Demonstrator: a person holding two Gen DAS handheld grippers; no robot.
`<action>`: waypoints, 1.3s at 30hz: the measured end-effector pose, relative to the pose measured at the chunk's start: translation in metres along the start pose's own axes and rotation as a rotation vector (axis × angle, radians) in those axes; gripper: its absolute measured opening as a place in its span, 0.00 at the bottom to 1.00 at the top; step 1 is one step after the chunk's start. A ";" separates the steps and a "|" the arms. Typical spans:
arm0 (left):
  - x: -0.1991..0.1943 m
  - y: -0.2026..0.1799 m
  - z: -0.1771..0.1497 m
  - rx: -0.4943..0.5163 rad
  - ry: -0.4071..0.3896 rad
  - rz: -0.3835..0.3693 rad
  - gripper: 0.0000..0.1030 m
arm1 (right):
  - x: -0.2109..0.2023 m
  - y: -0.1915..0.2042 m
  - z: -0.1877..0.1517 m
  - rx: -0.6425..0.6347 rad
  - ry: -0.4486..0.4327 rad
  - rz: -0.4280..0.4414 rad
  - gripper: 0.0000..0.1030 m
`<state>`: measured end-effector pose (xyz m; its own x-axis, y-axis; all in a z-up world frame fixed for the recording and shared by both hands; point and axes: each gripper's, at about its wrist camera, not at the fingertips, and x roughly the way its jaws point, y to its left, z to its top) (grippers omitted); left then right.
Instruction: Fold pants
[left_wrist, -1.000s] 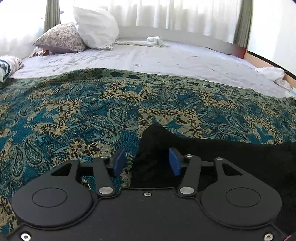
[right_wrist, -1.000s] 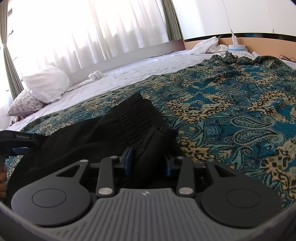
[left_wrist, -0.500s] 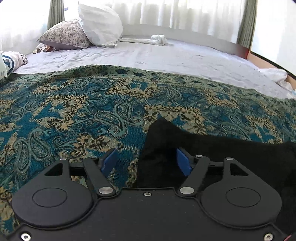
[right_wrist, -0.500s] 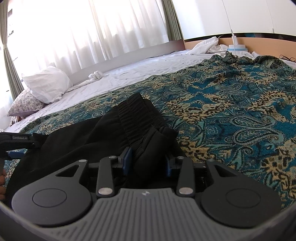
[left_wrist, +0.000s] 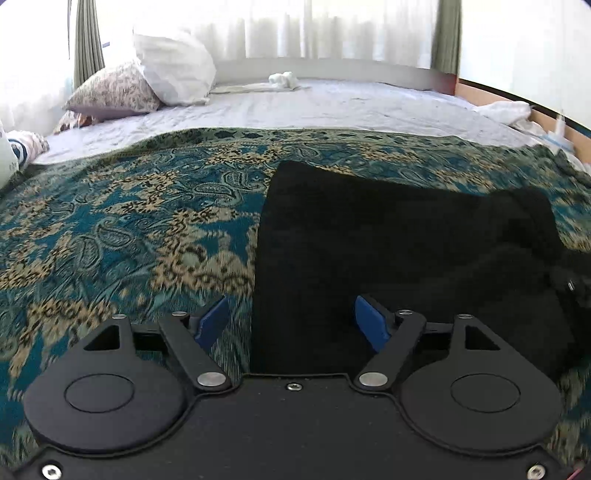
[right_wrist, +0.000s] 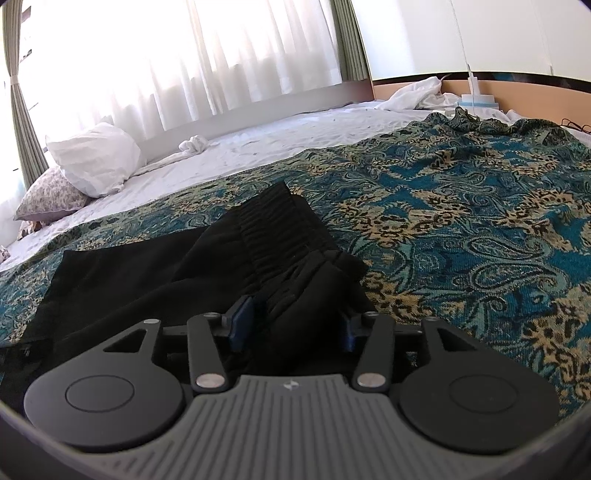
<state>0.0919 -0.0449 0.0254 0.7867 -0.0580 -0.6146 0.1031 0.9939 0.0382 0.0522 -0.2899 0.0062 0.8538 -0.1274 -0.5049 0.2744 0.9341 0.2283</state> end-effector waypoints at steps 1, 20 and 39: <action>-0.006 -0.002 -0.004 0.015 -0.010 0.002 0.73 | 0.000 0.001 0.000 -0.005 0.001 -0.001 0.63; -0.033 -0.006 -0.043 0.078 -0.101 0.000 0.91 | -0.045 0.016 0.005 -0.280 -0.053 -0.232 0.98; -0.028 0.006 -0.042 -0.012 -0.067 -0.045 0.97 | -0.027 0.054 -0.022 -0.367 0.026 -0.038 1.00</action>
<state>0.0455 -0.0332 0.0098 0.8203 -0.1083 -0.5616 0.1321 0.9912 0.0017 0.0340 -0.2287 0.0144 0.8333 -0.1604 -0.5290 0.1251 0.9869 -0.1022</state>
